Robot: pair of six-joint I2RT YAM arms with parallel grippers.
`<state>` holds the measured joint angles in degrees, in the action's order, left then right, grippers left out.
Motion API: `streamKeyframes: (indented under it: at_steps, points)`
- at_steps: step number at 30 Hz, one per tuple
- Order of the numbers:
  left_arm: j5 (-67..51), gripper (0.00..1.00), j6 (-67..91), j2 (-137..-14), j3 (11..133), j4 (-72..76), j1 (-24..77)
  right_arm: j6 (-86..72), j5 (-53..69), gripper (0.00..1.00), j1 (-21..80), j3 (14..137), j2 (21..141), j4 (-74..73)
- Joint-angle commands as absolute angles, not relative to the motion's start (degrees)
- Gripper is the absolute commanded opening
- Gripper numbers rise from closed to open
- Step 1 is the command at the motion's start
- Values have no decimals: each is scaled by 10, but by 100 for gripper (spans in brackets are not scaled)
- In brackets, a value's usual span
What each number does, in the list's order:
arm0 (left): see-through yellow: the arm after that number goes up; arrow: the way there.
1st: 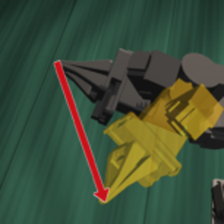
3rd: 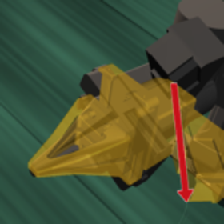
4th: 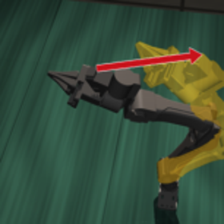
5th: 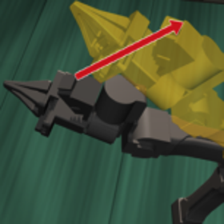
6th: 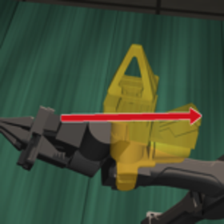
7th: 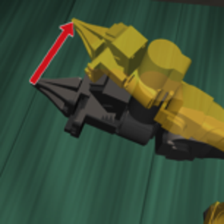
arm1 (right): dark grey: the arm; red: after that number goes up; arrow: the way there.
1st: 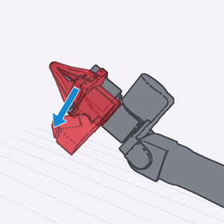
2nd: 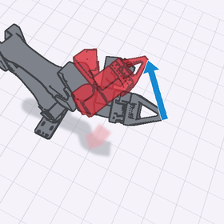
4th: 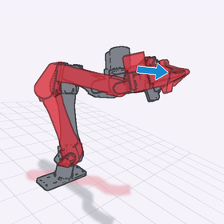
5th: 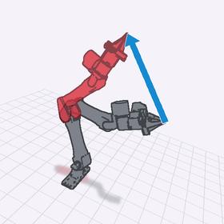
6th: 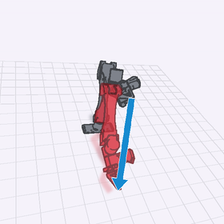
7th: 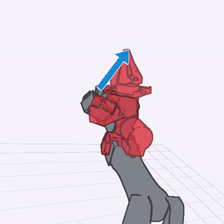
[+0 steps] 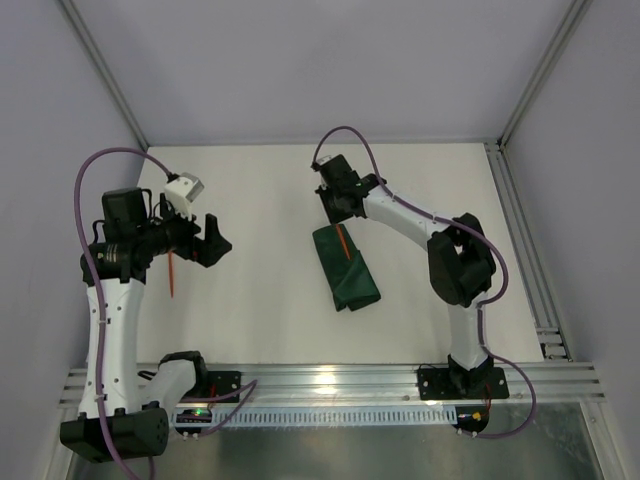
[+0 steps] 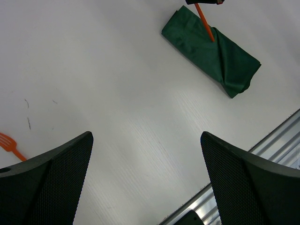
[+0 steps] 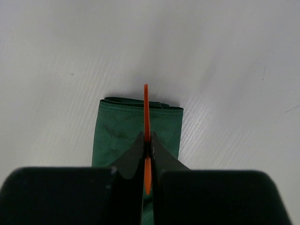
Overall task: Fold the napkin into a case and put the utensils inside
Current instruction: Insert the knife into the folded napkin.
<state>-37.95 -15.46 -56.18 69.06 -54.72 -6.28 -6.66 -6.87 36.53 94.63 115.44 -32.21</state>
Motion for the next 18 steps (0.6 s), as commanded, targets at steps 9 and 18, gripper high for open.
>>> streamKeyframes:
  at_steps: [9,18]
  points:
    - [-380,98,-162,-560,687,-536,-62,-76,-53,4,367,974,1187,-369]
    - [-380,98,-165,-562,687,-538,-62,-69,-44,4,367,973,1178,-436]
